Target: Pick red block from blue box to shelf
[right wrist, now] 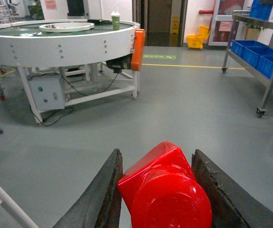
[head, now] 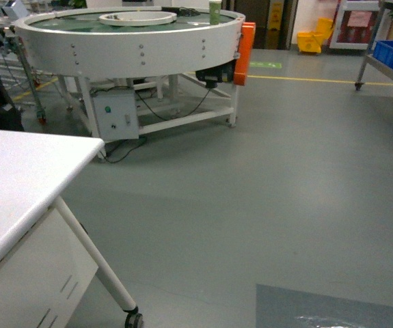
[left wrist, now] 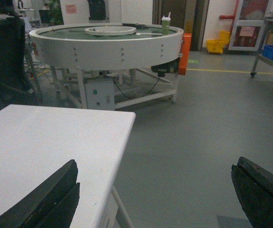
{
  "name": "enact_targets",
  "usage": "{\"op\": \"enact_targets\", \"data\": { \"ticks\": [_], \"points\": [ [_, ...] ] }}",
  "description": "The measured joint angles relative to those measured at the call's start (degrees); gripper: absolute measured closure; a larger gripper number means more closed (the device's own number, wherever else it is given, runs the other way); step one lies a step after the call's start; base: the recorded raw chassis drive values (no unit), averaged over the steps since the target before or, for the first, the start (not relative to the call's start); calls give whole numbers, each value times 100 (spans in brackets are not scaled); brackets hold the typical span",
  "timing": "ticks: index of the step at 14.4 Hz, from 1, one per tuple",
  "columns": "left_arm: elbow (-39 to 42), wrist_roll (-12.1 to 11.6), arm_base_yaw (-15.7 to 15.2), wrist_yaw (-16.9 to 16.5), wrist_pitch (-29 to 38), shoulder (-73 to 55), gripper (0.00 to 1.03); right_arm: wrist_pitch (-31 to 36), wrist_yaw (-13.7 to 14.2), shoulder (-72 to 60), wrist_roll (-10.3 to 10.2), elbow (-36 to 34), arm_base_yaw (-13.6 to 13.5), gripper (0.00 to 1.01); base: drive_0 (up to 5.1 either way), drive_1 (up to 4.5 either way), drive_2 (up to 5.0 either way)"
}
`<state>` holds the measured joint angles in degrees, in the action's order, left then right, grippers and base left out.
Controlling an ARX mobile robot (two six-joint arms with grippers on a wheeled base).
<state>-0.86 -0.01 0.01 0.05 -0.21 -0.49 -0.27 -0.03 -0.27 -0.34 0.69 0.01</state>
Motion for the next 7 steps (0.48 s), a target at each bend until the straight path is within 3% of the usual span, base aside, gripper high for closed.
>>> {"op": "enact_targets", "data": {
  "ticks": [7],
  "points": [
    [0, 0, 0, 0, 0, 0, 5, 0, 0, 0, -2, 0, 0, 65, -162, -162, -162]
  ]
}}
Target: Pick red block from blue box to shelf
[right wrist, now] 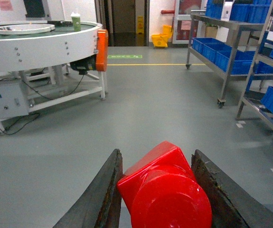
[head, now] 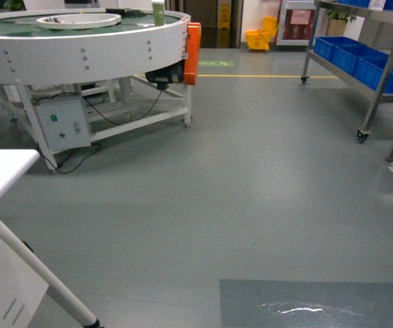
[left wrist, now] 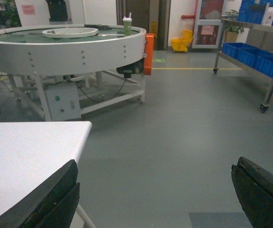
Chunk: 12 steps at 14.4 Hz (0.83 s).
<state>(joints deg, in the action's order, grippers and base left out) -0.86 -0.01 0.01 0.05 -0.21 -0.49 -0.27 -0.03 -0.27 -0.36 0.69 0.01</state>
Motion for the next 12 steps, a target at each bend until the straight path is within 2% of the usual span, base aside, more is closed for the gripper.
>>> {"op": "enact_targets", "data": {
  "ticks": [5, 12],
  "points": [
    [0, 0, 0, -2, 0, 0, 5, 0, 0, 0, 0, 0, 0, 65, -135, -135, -135],
    [0, 0, 2, 0, -11, 0, 5, 7, 0, 0, 2, 0, 0, 65, -4, 424, -433]
  ]
}}
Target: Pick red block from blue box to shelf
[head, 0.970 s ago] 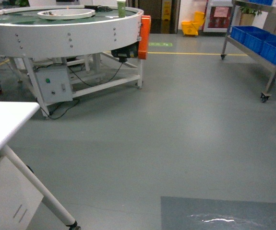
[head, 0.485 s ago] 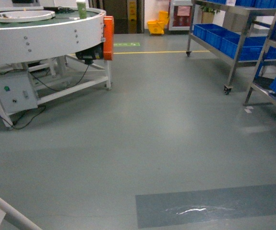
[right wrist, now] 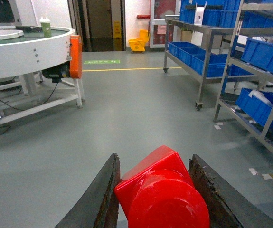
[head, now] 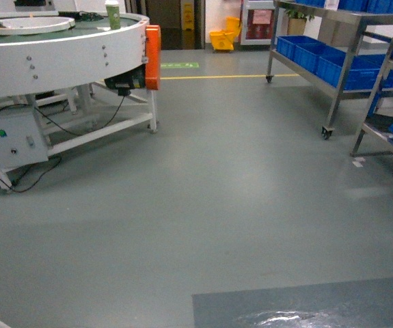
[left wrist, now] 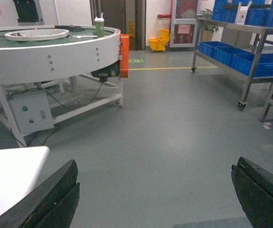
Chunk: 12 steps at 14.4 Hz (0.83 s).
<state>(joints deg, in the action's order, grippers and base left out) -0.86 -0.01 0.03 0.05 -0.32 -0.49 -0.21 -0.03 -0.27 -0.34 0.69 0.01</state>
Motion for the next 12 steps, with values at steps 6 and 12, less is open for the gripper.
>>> {"op": "enact_targets", "data": {
  "ticks": [6, 12],
  "points": [
    [0, 0, 0, -2, 11, 0, 5, 4, 0, 0, 0, 0, 0, 65, -7, 426, -440],
    [0, 0, 2, -4, -9, 0, 5, -9, 2, 0, 0, 0, 0, 65, 46, 479, -388]
  ]
}}
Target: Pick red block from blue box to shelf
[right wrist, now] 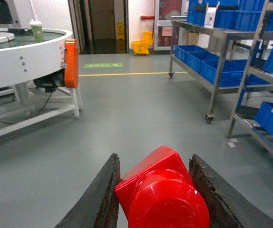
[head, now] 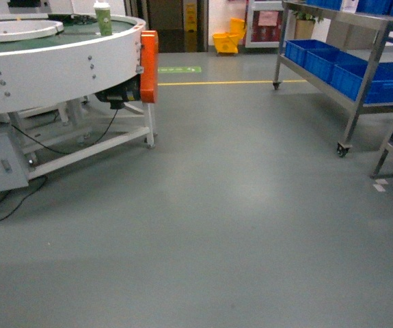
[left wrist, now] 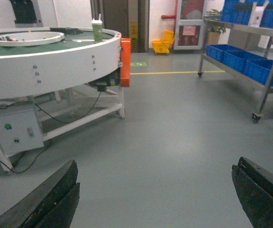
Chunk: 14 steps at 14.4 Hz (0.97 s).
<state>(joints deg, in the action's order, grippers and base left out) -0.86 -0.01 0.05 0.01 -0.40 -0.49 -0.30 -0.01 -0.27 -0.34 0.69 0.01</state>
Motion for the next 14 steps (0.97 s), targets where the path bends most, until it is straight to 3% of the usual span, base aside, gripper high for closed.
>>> {"op": "enact_targets", "data": {
  "ticks": [14],
  "points": [
    [0, -2, -4, 4, 26, 0, 5, 2, -2, 0, 0, 0, 0, 65, -1, 432, -434]
  ]
}}
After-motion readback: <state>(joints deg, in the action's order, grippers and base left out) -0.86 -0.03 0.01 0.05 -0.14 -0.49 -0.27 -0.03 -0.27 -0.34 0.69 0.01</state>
